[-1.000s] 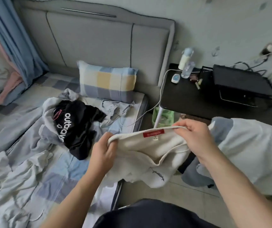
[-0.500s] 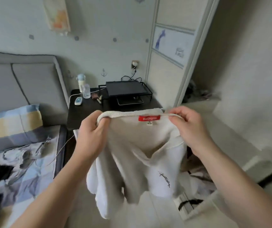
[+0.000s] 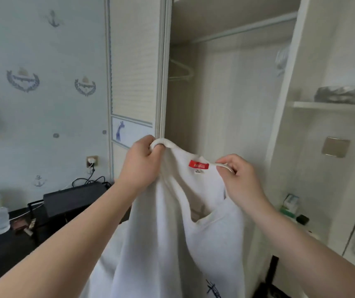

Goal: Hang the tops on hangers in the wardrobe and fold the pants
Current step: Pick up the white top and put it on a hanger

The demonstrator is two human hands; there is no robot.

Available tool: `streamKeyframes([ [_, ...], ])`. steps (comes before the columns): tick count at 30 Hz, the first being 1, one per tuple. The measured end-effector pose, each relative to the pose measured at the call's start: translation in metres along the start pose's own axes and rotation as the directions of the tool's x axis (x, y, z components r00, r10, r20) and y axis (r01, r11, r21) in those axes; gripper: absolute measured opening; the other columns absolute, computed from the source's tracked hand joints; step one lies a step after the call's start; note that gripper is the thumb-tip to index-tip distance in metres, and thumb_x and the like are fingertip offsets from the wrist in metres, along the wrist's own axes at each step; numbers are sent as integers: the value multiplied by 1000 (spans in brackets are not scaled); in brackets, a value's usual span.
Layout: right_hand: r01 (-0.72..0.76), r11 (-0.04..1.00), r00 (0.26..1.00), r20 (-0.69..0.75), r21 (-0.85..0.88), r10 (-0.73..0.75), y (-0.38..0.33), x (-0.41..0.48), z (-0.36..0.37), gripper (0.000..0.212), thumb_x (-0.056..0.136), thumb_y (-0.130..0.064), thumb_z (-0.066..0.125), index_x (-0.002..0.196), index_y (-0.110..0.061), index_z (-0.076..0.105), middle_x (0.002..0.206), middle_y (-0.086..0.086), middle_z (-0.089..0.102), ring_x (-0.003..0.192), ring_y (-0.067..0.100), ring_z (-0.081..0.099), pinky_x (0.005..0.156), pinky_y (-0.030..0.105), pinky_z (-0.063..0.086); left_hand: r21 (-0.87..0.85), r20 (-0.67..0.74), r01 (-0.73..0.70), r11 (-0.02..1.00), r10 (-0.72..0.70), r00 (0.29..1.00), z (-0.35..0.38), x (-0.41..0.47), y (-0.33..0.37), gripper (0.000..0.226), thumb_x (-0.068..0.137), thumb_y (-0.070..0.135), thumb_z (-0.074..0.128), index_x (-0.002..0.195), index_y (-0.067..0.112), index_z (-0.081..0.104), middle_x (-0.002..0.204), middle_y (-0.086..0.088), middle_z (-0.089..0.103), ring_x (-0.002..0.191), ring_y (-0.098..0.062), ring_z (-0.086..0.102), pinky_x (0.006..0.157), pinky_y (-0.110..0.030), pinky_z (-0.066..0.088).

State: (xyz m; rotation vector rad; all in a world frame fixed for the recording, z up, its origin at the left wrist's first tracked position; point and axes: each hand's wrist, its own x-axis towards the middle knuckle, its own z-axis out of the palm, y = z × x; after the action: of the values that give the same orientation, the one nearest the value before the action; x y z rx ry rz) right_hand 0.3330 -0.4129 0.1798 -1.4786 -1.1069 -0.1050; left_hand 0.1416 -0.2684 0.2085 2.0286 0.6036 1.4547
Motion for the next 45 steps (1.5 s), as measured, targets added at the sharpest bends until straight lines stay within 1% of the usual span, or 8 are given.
streamKeyframes([
  [6,85,975,982,-148,-207,-117,-25,75,-25,20,88,-13,63,78,-29,66,61,-13,59,54,1,49,52,12,37,-50,98,-158,986,163,982,35,105,26,23,96,24,49,78,10,55,67,2,52,64,-15,48,59,-34,38],
  [13,53,874,927,-301,-484,-223,-34,148,-30,15,92,-11,64,83,-23,67,65,-20,59,62,-1,53,57,12,39,-143,220,-274,951,301,928,70,219,21,32,97,23,50,67,17,44,63,4,46,61,-15,44,54,-32,29],
  [21,-149,607,929,-321,-780,-184,-39,209,-25,12,96,-25,56,85,-29,55,75,-4,63,76,22,60,65,36,46,-259,280,-244,935,315,907,108,308,17,29,98,23,49,71,12,53,65,-2,52,60,-16,48,53,-31,30],
  [26,-191,311,957,-247,-931,-152,-32,255,-33,10,100,-32,48,90,-28,49,92,7,67,90,34,62,64,36,40,-252,254,-300,920,363,897,140,356,21,27,97,22,48,79,4,59,68,-5,56,64,-20,51,53,-30,31],
  [30,-216,151,956,-241,-965,-167,-25,303,-47,13,98,-28,45,99,-21,56,95,9,66,89,35,63,64,36,41,-281,233,-354,892,422,876,168,390,39,27,97,22,50,82,6,65,74,-10,63,77,-32,59,59,-33,35],
  [34,-265,168,916,-302,-950,-264,-25,359,-63,10,91,-14,47,92,-17,57,93,9,67,79,33,60,62,34,41,-302,186,-372,878,437,880,195,420,60,29,96,22,51,68,14,54,62,-1,54,62,-21,51,51,-28,30],
  [39,-319,86,856,-326,-944,-401,-34,427,-88,25,88,-15,51,110,-14,61,116,11,63,109,34,55,83,38,44,-265,193,-419,868,474,859,227,446,73,30,96,21,50,67,12,50,61,-3,50,60,-22,48,49,-27,29],
  [45,-509,-108,844,-470,-854,-257,-20,487,-110,51,88,-20,53,139,-14,45,141,15,46,132,36,40,106,47,34,-201,176,-446,872,480,859,255,471,79,26,97,26,48,77,10,54,73,-6,56,77,-32,56,57,-32,32],
])
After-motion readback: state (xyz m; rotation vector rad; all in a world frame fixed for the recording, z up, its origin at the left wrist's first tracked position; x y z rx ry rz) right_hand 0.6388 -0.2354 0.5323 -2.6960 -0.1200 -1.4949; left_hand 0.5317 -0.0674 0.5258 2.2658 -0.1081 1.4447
